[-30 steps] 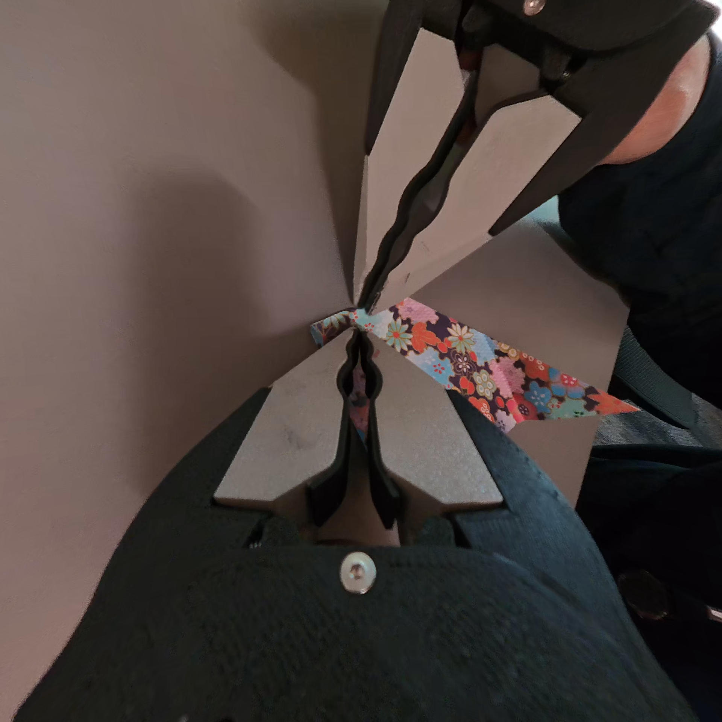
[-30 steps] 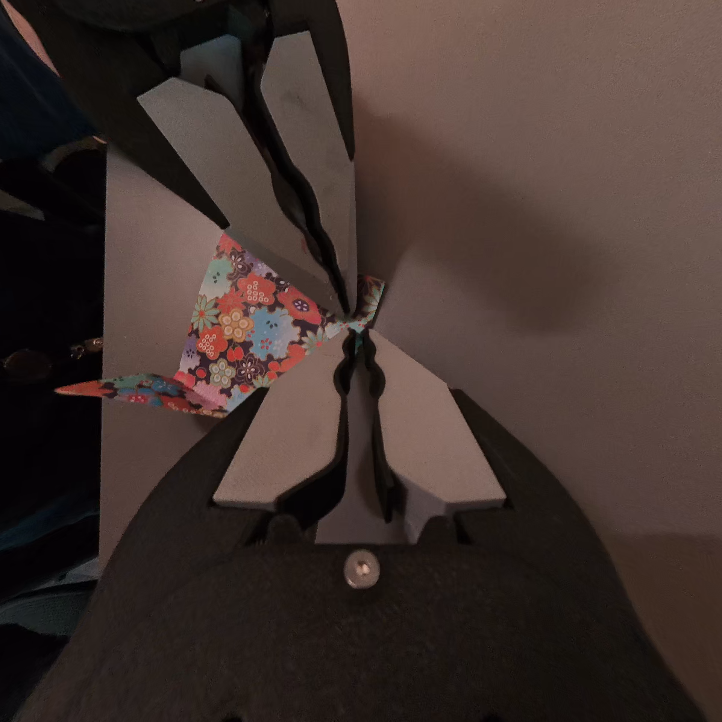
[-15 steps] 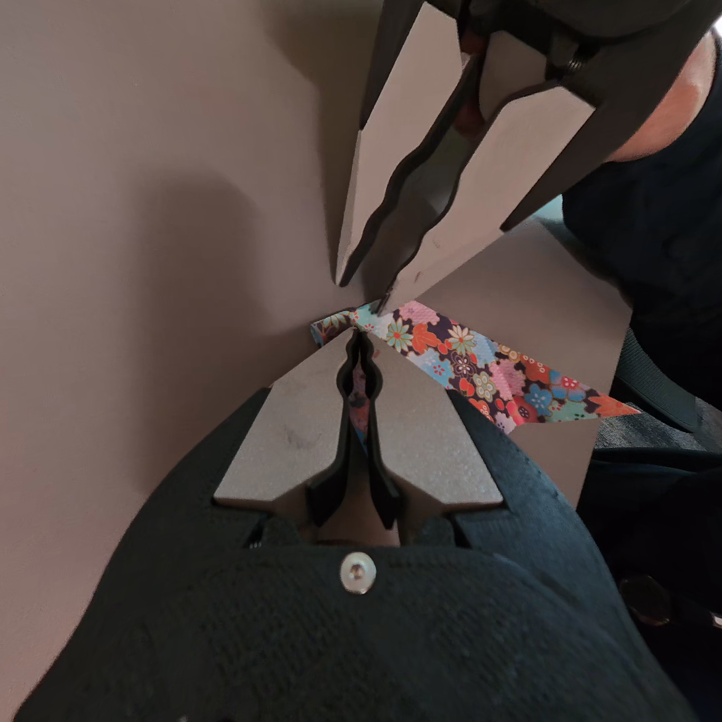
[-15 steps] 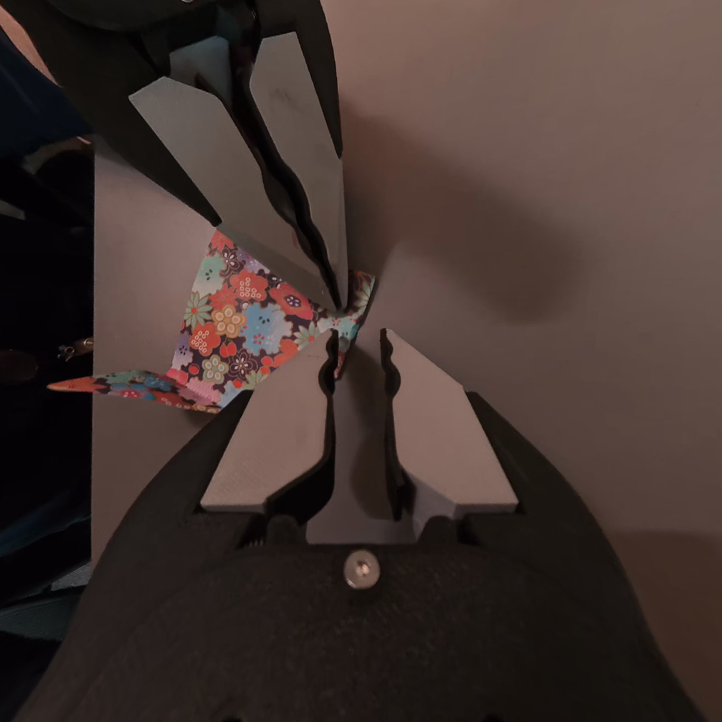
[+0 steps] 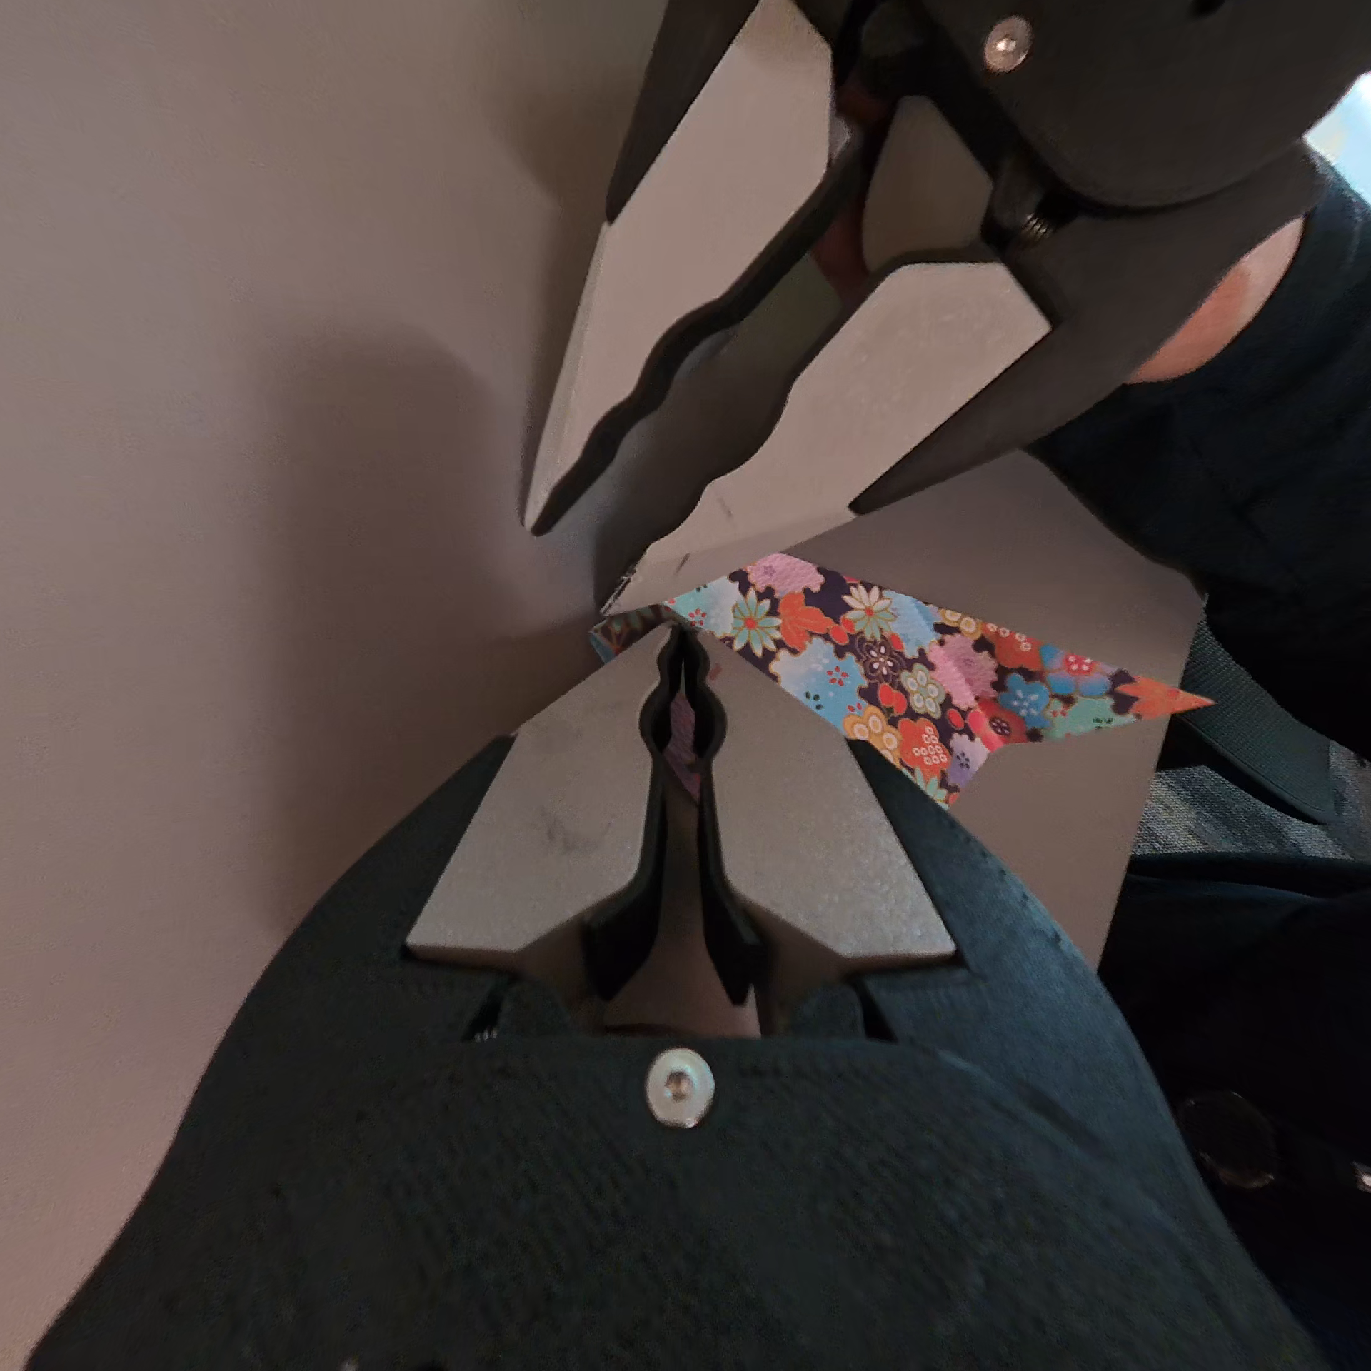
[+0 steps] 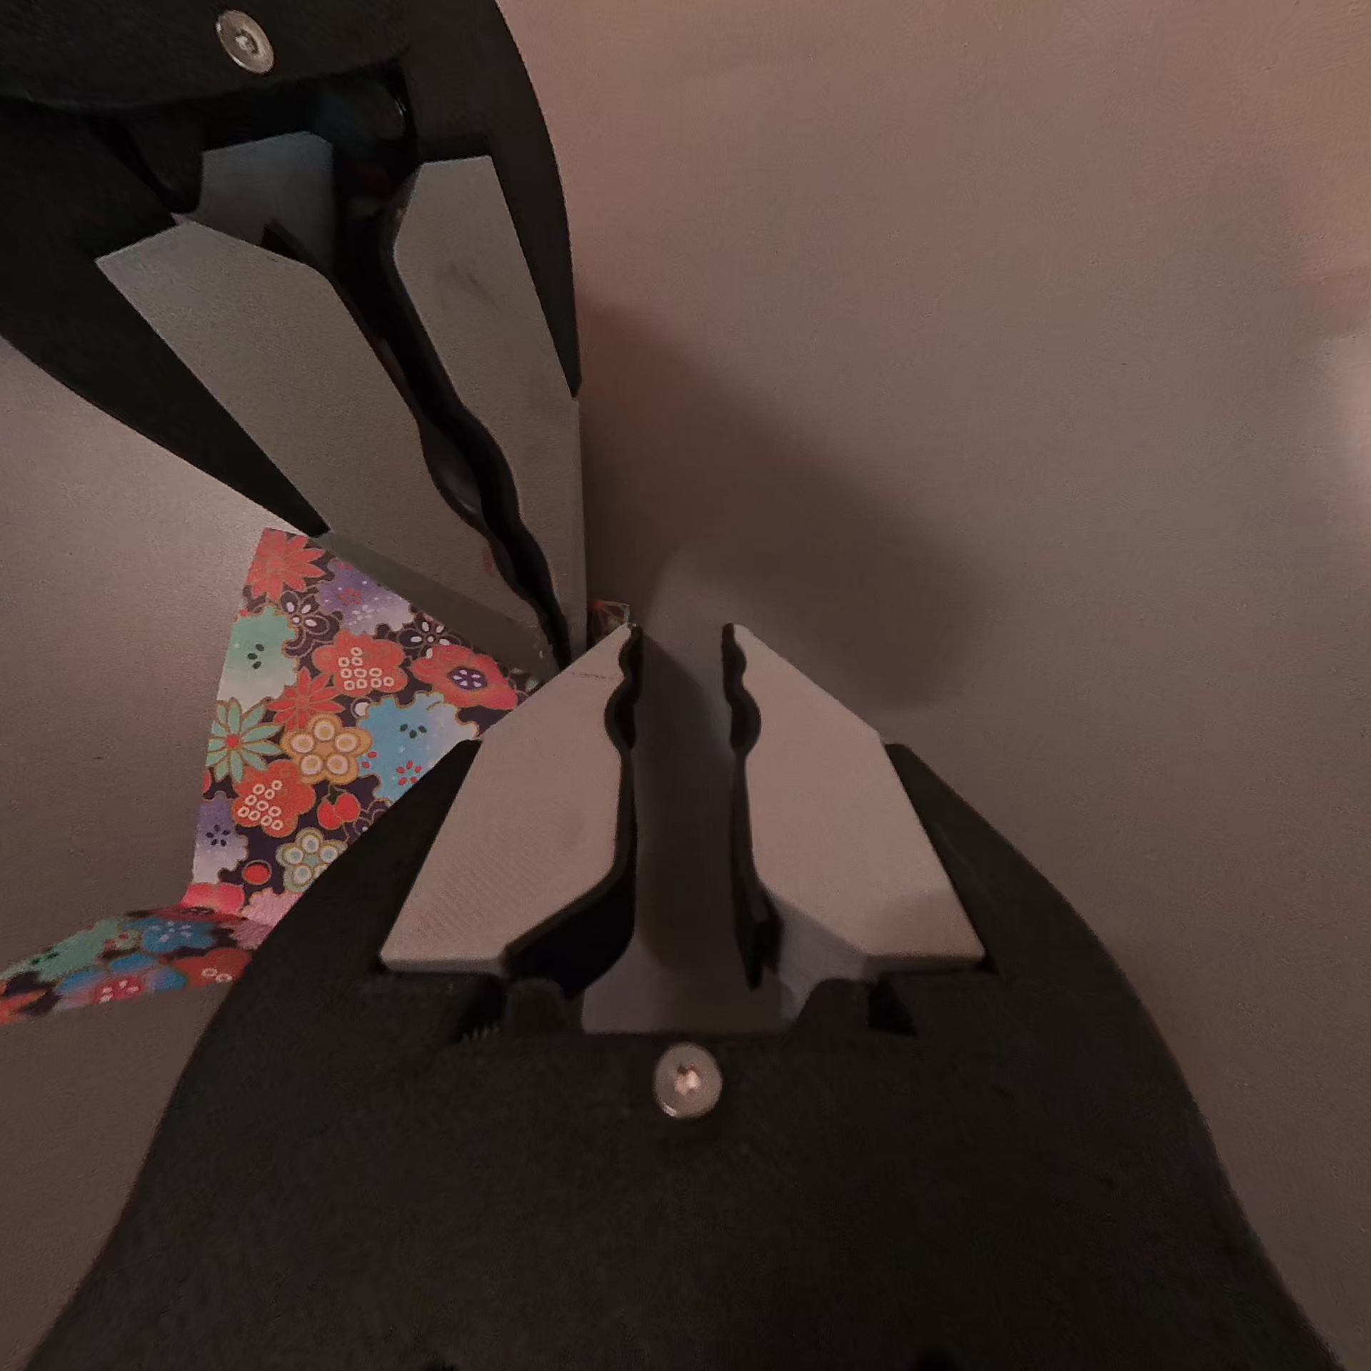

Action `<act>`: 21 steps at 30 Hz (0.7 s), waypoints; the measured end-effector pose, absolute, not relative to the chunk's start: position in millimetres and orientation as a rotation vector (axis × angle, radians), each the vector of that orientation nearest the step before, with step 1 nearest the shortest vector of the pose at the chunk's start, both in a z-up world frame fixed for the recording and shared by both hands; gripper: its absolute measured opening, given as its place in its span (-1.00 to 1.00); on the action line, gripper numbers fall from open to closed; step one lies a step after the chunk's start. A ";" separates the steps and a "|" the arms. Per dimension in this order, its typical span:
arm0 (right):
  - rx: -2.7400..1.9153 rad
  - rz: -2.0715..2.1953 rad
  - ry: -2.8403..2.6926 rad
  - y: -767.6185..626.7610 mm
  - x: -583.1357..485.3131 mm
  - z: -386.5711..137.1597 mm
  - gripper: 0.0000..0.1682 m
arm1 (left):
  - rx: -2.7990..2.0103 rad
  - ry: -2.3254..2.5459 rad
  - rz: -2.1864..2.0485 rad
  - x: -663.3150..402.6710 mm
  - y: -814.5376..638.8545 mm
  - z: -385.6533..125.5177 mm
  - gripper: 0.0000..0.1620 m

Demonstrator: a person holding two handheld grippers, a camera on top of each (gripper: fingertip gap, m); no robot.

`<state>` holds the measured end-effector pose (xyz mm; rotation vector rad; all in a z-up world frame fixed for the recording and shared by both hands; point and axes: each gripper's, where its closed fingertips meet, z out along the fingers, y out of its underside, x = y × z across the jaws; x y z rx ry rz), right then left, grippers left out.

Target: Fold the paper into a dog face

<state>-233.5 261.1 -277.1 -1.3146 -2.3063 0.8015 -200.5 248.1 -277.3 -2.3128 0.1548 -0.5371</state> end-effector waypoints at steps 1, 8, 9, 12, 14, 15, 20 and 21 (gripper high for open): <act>-1.319 0.815 -2.302 260.9 -233.5 -276.2 -0.78 | -2.313 0.155 -0.537 -200.5 248.1 -277.4 -1.00; -1.356 0.868 -2.298 259.6 -232.8 -275.5 -0.76 | -2.312 0.155 -0.537 -200.5 248.1 -277.3 -1.00; -1.359 0.883 -2.295 258.7 -233.1 -274.2 -0.73 | -2.312 0.155 -0.537 -200.5 248.1 -277.3 -1.00; -1.374 0.915 -2.297 256.5 -233.1 -273.8 -0.70 | -2.312 0.155 -0.538 -200.5 248.1 -277.4 -1.00; -1.375 0.890 -2.310 257.0 -232.3 -277.9 -0.71 | -2.312 0.155 -0.537 -200.5 248.1 -277.4 -1.00; -1.367 0.887 -2.310 256.5 -232.6 -277.7 -0.71 | -2.312 0.155 -0.536 -200.5 248.1 -277.4 -1.00; -1.339 0.825 -2.318 258.1 -232.0 -279.1 -0.77 | -2.313 0.154 -0.516 -201.2 248.5 -277.7 -1.00; -1.327 0.801 -2.316 259.7 -231.7 -279.4 -0.80 | -2.313 0.144 -0.495 -202.9 249.3 -277.8 -1.00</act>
